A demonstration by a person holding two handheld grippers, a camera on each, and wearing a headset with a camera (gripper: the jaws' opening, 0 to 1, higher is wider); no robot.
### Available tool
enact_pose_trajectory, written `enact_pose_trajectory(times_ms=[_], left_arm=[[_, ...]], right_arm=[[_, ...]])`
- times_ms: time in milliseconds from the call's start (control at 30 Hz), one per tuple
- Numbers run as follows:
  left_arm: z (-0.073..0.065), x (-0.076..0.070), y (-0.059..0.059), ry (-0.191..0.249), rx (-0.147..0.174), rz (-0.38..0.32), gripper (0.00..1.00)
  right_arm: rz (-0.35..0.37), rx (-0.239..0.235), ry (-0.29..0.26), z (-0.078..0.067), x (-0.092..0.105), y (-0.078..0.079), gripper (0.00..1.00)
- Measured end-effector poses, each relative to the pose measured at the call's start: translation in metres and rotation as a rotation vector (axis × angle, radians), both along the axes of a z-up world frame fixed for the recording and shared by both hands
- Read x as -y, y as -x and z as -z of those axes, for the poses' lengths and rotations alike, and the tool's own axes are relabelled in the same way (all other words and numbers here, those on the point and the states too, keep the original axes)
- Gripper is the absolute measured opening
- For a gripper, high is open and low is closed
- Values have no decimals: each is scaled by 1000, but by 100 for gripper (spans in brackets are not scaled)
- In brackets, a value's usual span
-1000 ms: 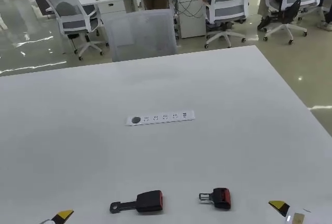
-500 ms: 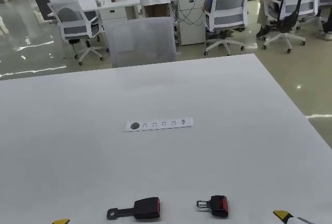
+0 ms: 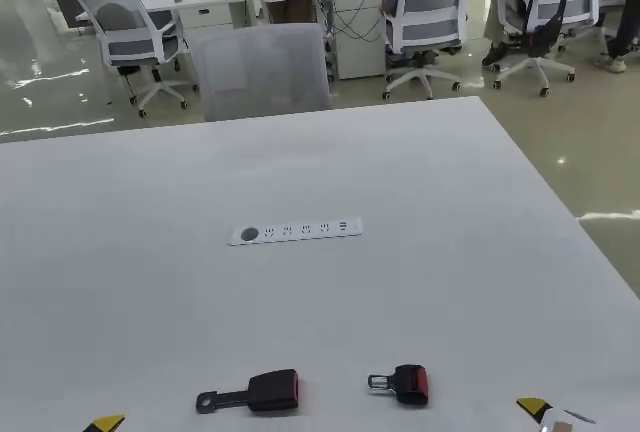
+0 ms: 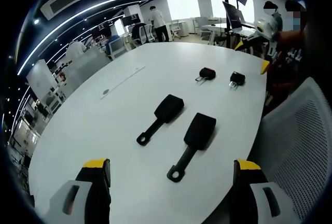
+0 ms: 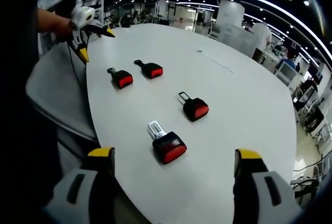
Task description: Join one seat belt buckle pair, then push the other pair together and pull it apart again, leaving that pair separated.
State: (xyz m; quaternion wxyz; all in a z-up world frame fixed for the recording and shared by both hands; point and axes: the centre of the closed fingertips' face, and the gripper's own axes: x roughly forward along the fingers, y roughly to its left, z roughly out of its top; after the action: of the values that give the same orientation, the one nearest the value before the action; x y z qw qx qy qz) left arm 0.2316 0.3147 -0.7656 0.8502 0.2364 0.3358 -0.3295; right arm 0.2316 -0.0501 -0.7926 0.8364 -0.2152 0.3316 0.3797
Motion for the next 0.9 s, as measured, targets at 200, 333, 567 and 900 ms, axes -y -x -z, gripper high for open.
enact_pose_trajectory(times_ms=[200,333,567,900], left_arm=[[0,1,1,2,0,2,100],[1,0,3,0,-1,3,100],[1,-1,6,-3,-4,6,100],[6,-2,11,-24,-21,16,100]], right_arm=[[20,2,6,-1,4,-1,96],[19,10,10,-3,5,-3,96],[29,0,-1,-3,3,1,94],[24,-13,14,2,11,6,92]])
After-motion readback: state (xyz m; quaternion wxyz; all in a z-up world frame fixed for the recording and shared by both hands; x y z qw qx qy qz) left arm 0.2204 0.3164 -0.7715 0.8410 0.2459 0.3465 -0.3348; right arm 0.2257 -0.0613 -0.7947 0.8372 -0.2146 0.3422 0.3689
